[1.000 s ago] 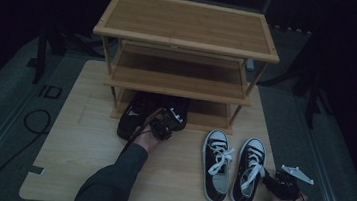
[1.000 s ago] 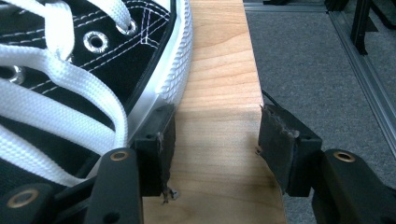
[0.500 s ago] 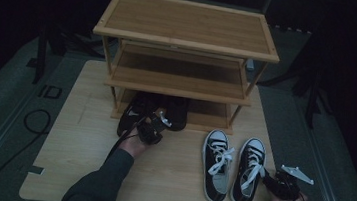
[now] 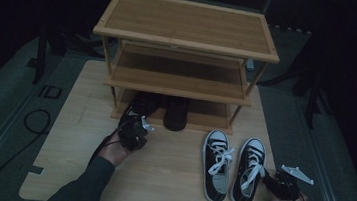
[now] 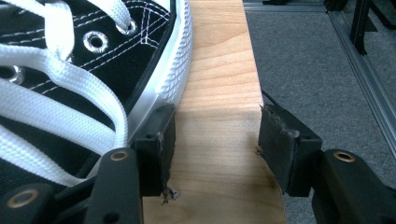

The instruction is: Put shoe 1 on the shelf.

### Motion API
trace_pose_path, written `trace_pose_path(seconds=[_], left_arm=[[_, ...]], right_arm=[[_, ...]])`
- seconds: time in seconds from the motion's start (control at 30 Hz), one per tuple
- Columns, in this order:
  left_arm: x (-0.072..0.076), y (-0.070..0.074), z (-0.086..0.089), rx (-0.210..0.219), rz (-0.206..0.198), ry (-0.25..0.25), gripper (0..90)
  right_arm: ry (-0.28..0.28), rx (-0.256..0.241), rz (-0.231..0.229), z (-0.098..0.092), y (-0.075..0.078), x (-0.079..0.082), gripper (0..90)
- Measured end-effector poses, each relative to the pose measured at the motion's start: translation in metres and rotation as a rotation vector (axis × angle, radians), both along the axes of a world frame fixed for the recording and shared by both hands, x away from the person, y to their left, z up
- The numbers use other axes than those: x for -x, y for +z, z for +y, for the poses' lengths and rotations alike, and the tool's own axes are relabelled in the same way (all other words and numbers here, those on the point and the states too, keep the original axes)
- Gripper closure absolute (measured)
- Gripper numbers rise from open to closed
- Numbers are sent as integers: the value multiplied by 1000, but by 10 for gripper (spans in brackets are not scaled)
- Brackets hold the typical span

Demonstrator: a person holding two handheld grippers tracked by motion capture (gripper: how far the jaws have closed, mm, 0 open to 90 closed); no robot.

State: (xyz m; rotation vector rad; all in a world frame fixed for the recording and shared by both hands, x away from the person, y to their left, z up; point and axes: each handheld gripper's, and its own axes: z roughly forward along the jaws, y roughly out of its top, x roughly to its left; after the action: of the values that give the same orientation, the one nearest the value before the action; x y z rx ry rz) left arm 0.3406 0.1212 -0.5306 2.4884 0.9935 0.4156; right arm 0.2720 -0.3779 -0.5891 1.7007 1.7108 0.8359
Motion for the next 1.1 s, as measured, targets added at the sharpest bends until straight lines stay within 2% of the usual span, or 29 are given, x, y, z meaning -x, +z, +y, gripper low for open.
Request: trace_pose_path(seconds=[0.43,0.5,0.6,1.1], left_arm=[[9,-8,32,-8,24,72,900],[10,-9,36,0,29,83,900],[10,-8,42,-2,24,98,900],[-3,-15,64,-26,29,168,900]], right_arm=[[-1,-1,1,0,0,0,457],[0,0,0,0,0,0,457],[-1,-1,1,0,0,0,458],[-1,0,0,0,0,0,458]])
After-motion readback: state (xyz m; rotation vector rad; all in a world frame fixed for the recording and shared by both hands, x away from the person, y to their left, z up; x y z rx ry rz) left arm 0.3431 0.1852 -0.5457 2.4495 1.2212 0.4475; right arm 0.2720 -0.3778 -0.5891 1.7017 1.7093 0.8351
